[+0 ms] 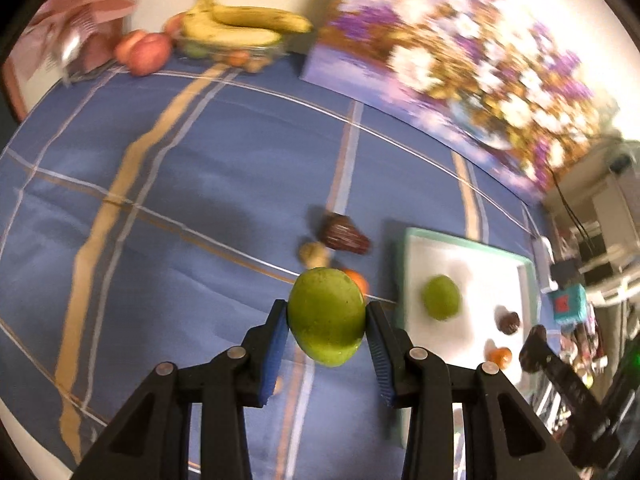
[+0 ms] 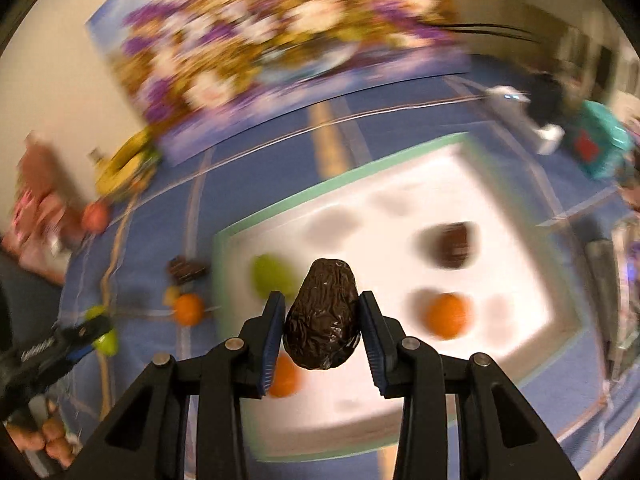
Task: Organize fruits
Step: 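Lift and carry the avocado and mango over the tray with both tools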
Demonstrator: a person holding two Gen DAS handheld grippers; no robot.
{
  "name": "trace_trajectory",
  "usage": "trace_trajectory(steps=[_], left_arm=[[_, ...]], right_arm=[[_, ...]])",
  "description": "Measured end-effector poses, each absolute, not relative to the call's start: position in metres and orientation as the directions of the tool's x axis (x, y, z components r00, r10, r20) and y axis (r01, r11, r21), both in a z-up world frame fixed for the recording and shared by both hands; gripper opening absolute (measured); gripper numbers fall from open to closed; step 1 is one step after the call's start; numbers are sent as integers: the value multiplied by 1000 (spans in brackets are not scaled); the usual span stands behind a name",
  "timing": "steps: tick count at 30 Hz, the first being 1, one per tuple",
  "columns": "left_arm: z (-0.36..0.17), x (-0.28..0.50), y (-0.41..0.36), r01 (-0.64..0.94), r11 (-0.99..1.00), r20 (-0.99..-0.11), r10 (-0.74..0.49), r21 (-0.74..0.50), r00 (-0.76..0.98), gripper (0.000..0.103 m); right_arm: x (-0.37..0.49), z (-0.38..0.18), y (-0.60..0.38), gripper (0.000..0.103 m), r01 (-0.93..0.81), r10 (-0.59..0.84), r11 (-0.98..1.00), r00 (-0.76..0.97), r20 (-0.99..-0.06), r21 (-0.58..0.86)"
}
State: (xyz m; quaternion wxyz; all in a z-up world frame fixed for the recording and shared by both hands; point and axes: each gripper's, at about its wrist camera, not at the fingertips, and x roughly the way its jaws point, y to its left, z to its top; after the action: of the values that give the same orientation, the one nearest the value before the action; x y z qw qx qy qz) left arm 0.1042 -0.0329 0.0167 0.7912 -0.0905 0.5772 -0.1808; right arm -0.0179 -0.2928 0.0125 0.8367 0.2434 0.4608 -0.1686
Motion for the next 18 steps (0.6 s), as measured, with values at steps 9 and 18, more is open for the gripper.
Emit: trace_trajectory(steps=[9,18], left_arm=[[19,59,-112,350,867,-880,-437,-356,186,41],[0,9,-182,531,809,-923,-365,-251,119,41]], right_arm=[[-65,19,-362,39,647,-171,727,496,-851,230],[-84,26,-380,39,671,-200,706,493,-847,224]])
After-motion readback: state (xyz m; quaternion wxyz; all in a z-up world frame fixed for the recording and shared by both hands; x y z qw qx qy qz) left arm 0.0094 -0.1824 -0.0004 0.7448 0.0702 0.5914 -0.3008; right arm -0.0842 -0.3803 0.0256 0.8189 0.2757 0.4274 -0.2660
